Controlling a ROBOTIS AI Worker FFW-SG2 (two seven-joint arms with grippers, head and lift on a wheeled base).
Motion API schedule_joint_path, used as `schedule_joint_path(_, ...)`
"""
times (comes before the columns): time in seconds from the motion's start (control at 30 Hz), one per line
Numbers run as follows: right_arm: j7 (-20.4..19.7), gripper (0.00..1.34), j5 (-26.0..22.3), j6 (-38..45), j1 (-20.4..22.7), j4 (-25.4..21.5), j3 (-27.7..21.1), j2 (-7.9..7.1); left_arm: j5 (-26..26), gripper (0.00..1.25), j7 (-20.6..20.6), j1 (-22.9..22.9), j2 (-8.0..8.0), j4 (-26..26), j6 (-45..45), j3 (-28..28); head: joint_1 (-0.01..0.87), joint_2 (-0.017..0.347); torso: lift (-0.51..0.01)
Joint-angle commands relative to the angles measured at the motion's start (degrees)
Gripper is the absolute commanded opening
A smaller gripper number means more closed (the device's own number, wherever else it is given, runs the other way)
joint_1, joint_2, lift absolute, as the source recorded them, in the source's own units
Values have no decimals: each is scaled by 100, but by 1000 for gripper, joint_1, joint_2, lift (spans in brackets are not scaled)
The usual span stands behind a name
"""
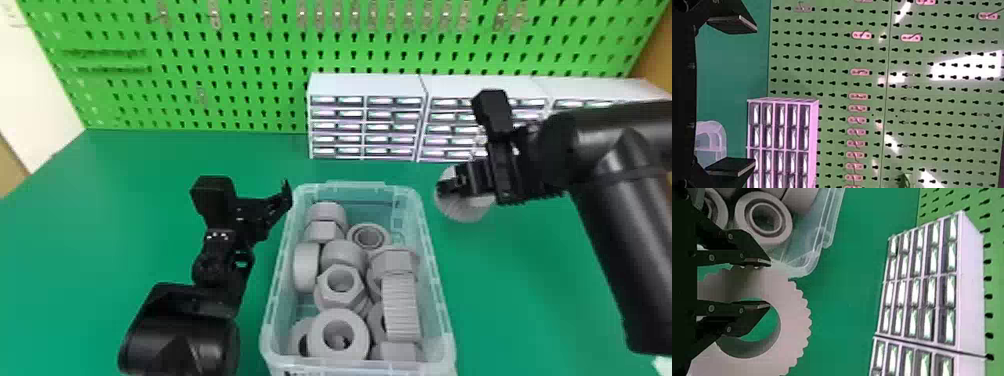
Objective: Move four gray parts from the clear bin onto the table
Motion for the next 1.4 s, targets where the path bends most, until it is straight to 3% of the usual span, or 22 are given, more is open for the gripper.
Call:
schedule_joint_path(0.0,0,416,163,42,125,-1,-181,-22,6,1151,20,0,0,0,0,-13,693,72,-52)
schedule_joint_path(0.47,0,416,559,-20,371,289,-586,-66,15,1151,56,-35,0,9,0,-66,693,72,-52)
schedule_joint_path(0.9,0,414,603,-266,407,895,-612,-154,6,1151,64,-9,0,9,0,-57,693,72,-52)
schedule_joint_path(1.37,0,413,823,-451,380,1414,-595,-145,-3,1151,64,-17,0,18,0,-66,693,72,-52)
